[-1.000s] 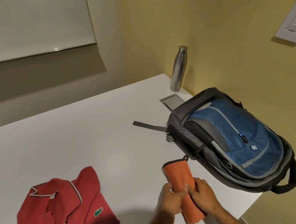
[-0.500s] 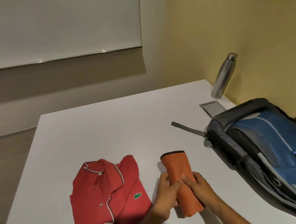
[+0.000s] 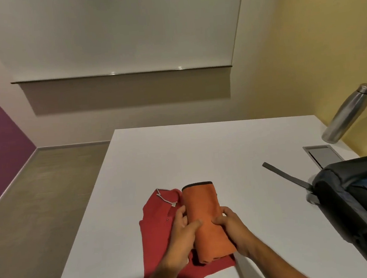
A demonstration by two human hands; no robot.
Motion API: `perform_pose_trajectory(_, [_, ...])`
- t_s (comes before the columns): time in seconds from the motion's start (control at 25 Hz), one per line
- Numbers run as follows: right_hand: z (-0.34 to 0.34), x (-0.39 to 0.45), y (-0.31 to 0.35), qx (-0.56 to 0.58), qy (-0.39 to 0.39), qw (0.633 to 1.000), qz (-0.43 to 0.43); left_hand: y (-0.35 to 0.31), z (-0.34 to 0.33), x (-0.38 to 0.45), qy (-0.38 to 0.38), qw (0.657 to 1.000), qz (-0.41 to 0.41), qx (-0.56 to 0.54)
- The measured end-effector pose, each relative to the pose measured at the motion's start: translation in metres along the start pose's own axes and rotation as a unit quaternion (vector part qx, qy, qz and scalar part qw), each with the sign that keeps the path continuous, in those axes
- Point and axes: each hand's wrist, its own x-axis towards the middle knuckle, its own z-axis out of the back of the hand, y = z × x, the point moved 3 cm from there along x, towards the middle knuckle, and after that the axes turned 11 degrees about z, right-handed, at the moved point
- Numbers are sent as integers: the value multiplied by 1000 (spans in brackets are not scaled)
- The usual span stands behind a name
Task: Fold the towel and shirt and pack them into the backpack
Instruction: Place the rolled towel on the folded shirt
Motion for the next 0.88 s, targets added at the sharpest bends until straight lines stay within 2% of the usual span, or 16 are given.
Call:
perform_pose_trajectory(0.2, [-43, 16, -7, -140, 43, 988, 45, 1, 53, 8, -71, 994, -34, 71])
perform_pose_trajectory(0.32, [-57, 19, -13, -291, 29, 950, 105, 6, 70, 10, -122, 970, -64, 201])
perform_pose_trajectory(0.36, [-59, 17, -14, -362, 5, 919, 153, 7, 74, 10, -145, 948, -86, 270])
perform_pose_trajectory(0.4, [-61, 14, -16, -440, -19, 872, 213, 11, 77, 11, -168, 916, -111, 346])
perform_pose_trajectory(0.48, [-66, 10, -25, -565, -23, 766, 305, 18, 79, 10, -215, 824, -174, 495])
perform_pose_trajectory(0.52, [-67, 10, -31, -595, -3, 734, 327, 21, 77, 10, -224, 774, -204, 556])
perform_pose_trajectory(0.56, [-66, 12, -37, -615, 19, 712, 339, 25, 75, 10, -213, 746, -213, 593])
perform_pose_trajectory(0.64, [-61, 18, -47, -651, 49, 680, 334, 33, 69, 10, -185, 723, -219, 628])
perform_pose_trajectory(0.72, [-57, 21, -53, -677, 75, 668, 298, 37, 66, 11, -165, 717, -210, 643])
perform_pose_trajectory(0.88, [-51, 23, -61, -690, 111, 673, 242, 37, 65, 11, -146, 712, -176, 664])
